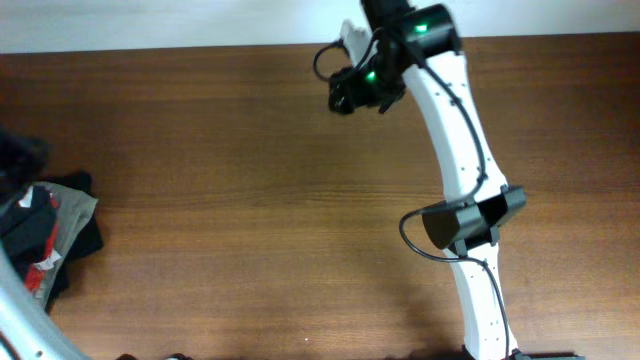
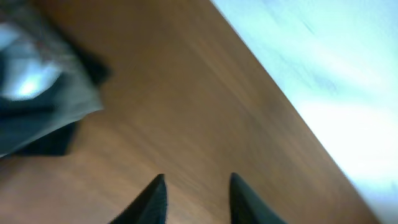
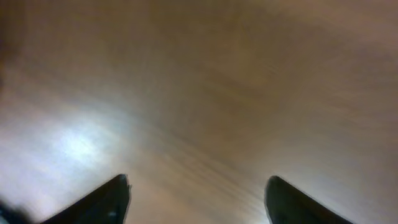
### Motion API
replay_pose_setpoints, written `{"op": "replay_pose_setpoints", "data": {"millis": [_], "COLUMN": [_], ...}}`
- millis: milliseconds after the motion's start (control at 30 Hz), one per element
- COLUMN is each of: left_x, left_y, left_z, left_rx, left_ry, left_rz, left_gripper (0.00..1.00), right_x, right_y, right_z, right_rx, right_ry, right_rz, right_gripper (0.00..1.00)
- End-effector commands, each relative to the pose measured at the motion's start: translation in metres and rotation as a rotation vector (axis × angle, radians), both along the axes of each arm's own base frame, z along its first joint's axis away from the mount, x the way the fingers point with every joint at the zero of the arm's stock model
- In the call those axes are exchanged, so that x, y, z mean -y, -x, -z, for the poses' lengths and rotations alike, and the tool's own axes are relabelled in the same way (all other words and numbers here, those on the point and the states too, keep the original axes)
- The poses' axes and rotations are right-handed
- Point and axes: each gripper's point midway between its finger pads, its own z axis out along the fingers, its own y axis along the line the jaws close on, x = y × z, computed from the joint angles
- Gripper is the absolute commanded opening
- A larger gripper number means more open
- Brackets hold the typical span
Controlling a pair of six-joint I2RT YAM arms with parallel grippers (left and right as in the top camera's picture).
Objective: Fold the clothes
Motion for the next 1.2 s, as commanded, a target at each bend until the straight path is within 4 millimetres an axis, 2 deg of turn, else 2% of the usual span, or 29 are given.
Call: {"op": "replay_pose_setpoints", "data": {"millis": [0,33,67,133,200,233,300,333,367,433,500,600,667,767,900,933,967,1000,1067,1100,1133,1167], "left_x": [0.074,0.091,0.110,0.142,0.168,0.181,0.194,0.194,0.193,0.187,0.182,0.175,0.172,0.169,0.169,0.169,0.169,0.169,0.169,0.169,0.169,0.169], "left_y": [-0.037,-0.045,-0.052,-0.058,-0.058,-0.055,-0.044,-0.035,-0.015,0.019,0.060,0.119,0.154,0.183,0.191,0.191,0.191,0.191,0.191,0.191,0.191,0.191], "left_z": [-0.018,-0.021,-0.024,-0.029,-0.037,-0.046,-0.069,-0.082,-0.104,-0.139,-0.173,-0.206,-0.220,-0.230,-0.229,-0.227,-0.226,-0.226,-0.225,-0.224,-0.223,-0.222], "left_rx": [0.087,0.096,0.118,0.152,0.179,0.207,0.262,0.281,0.314,0.392,0.500,0.639,0.717,0.782,0.786,0.780,0.776,0.774,0.771,0.766,0.761,0.760], "left_ry": [-0.186,-0.243,-0.307,-0.371,-0.387,-0.394,-0.427,-0.459,-0.509,-0.575,-0.611,-0.642,-0.656,-0.667,-0.668,-0.667,-0.666,-0.666,-0.665,-0.664,-0.663,-0.663], "left_rz": [0.334,0.386,0.464,0.566,0.624,0.652,0.666,0.651,0.621,0.564,0.517,0.464,0.437,0.414,0.413,0.415,0.417,0.418,0.419,0.420,0.422,0.422], "left_gripper": [0.08,0.03,0.04,0.03,0.01,0.01,0.01,0.01,0.01,0.01,0.01,0.01,0.01,0.01,0.01,0.02,0.13,0.37,0.40,0.49,0.81,0.99], "right_x": [0.041,0.050,0.063,0.084,0.094,0.096,0.101,0.105,0.111,0.122,0.129,0.139,0.146,0.156,0.165,0.166,0.170,0.173,0.176,0.178,0.182,0.183], "right_y": [-0.008,-0.004,0.000,0.010,0.026,0.034,0.057,0.071,0.090,0.119,0.149,0.195,0.225,0.269,0.329,0.337,0.352,0.364,0.391,0.403,0.417,0.422], "right_z": [-0.068,-0.088,-0.106,-0.135,-0.164,-0.176,-0.207,-0.223,-0.245,-0.274,-0.297,-0.327,-0.344,-0.362,-0.380,-0.381,-0.381,-0.382,-0.382,-0.382,-0.383,-0.383], "right_rx": [0.241,0.290,0.338,0.402,0.464,0.492,0.564,0.605,0.662,0.744,0.816,0.917,0.980,1.053,1.145,1.154,1.171,1.186,1.219,1.236,1.264,1.274], "right_ry": [0.056,0.053,0.070,0.081,0.061,0.052,0.031,0.019,0.011,0.001,-0.024,-0.061,-0.084,-0.151,-0.245,-0.249,-0.256,-0.261,-0.283,-0.292,-0.303,-0.306], "right_rz": [0.074,0.090,0.123,0.170,0.191,0.194,0.202,0.206,0.220,0.243,0.251,0.261,0.267,0.301,0.309,0.310,0.310,0.311,0.300,0.296,0.298,0.300], "right_gripper": [0.84,0.88,0.91,0.92,0.92,0.92,0.92,0.93,0.95,0.98,0.99,0.99,0.98,0.99,0.99,0.99,0.99,0.99,0.99,0.99,0.99,0.99]}}
